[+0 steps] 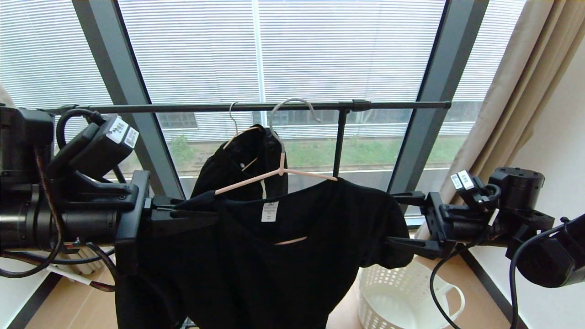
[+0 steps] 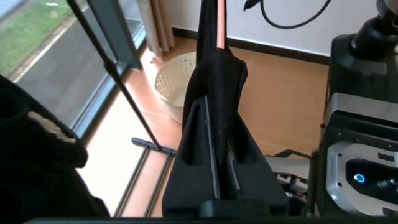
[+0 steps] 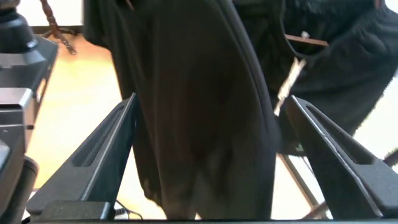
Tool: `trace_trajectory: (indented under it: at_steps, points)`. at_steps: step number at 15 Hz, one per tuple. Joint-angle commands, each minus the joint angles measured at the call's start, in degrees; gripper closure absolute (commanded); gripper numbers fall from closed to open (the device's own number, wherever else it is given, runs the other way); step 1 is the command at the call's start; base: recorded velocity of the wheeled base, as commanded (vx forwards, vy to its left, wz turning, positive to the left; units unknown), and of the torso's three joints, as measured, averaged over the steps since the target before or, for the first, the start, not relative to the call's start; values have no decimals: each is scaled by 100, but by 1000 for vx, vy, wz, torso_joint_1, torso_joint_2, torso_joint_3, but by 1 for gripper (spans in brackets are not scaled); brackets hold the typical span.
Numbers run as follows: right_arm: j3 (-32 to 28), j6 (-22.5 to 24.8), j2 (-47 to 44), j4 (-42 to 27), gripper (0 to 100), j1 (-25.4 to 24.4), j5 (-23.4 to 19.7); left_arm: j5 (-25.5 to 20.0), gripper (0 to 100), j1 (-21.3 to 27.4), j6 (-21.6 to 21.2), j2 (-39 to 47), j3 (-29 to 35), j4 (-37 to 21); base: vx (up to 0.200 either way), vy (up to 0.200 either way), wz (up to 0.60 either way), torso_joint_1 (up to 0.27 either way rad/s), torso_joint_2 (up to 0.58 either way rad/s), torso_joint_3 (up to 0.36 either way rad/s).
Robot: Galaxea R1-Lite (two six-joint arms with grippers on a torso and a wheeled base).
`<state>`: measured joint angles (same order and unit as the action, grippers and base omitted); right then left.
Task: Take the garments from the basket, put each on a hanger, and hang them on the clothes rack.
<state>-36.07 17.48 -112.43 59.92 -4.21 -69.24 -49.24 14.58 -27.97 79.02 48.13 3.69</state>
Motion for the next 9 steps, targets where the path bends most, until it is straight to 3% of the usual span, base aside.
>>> trace_trajectory:
  at_steps: [1, 4, 5, 9]
  points:
    - [-111, 1, -314, 2, 0, 131, -2, 2, 100, -17, 2, -176, -40, 0, 0, 0, 0, 0, 0, 0]
    - [-216, 1, -490, 2, 0, 245, -2, 2, 100, -17, 72, -238, -93, 9, 0, 0, 0, 0, 0, 0]
    - [-225, 10, -516, 2, 100, 245, 7, 2, 100, -17, 81, -247, -93, 9, 0, 0, 0, 0, 0, 0]
    - [-286, 27, -560, 2, 100, 333, 7, 2, 100, -17, 81, -291, -93, 9, 0, 0, 0, 0, 0, 0]
